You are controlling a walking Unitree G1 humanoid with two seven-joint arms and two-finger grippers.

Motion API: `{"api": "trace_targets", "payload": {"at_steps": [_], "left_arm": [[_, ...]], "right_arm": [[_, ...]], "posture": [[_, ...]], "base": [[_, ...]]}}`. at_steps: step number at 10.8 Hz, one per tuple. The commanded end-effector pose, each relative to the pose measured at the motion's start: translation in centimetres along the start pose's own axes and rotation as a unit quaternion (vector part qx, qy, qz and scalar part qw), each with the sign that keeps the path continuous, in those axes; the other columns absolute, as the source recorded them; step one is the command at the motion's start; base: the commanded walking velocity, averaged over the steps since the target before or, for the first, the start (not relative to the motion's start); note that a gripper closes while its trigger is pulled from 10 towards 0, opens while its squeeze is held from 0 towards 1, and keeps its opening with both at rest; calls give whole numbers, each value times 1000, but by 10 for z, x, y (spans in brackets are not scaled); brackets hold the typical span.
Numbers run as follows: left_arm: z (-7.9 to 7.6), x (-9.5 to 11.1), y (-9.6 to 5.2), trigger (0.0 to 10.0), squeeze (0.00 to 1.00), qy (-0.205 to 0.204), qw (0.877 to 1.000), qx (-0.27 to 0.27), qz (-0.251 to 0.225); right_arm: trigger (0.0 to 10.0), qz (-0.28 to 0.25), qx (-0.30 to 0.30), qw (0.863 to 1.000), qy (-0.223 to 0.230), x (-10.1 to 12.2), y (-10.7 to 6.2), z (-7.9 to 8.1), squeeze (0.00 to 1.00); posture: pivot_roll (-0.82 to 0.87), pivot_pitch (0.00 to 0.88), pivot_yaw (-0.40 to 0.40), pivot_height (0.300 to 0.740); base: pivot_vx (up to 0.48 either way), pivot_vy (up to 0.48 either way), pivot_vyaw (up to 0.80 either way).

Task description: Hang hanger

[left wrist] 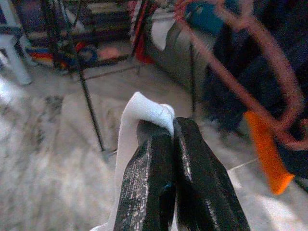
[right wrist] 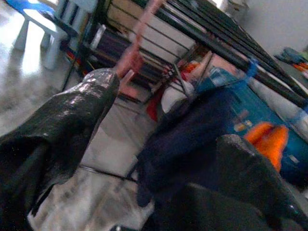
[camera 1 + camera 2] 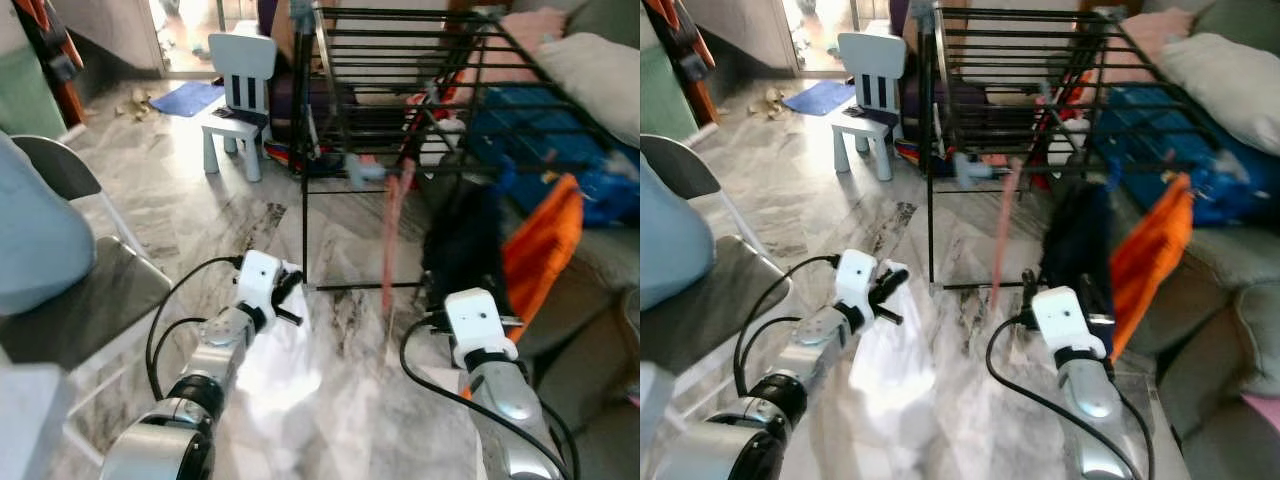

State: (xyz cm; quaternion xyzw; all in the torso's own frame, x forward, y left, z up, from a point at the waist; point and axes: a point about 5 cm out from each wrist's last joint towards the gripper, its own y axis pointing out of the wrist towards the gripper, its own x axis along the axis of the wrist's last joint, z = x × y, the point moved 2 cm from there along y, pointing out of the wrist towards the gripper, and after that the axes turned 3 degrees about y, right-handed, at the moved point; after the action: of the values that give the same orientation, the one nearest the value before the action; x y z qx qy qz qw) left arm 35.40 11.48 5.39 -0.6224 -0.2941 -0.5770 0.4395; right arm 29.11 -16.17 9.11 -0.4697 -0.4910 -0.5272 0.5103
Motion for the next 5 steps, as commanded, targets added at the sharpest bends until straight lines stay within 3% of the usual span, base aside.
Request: {"api": "trace_targets", "payload": {"at_steps": [1,4,5], "left_arm": [[-8,15,8,10000,0,9,999,-18,-25],[-11,16,10,10000,0,2,999,-23,-23],[-11,14,10,10000,0,-7,1000,-21,-15]], "right_arm": [[10000,-3,-18,1000,-12,4,-3,-12,0],[10000,-1,-21,1000,-13,4,-2,-12,0],[10000,0,-21,1000,-14,4,-2,-12,0]], "posture": [[45,0,-29,740],[50,0,-29,740],[54,0,-30,740]], "base": [[469,0,0],[454,0,0],[390,281,0]]}}
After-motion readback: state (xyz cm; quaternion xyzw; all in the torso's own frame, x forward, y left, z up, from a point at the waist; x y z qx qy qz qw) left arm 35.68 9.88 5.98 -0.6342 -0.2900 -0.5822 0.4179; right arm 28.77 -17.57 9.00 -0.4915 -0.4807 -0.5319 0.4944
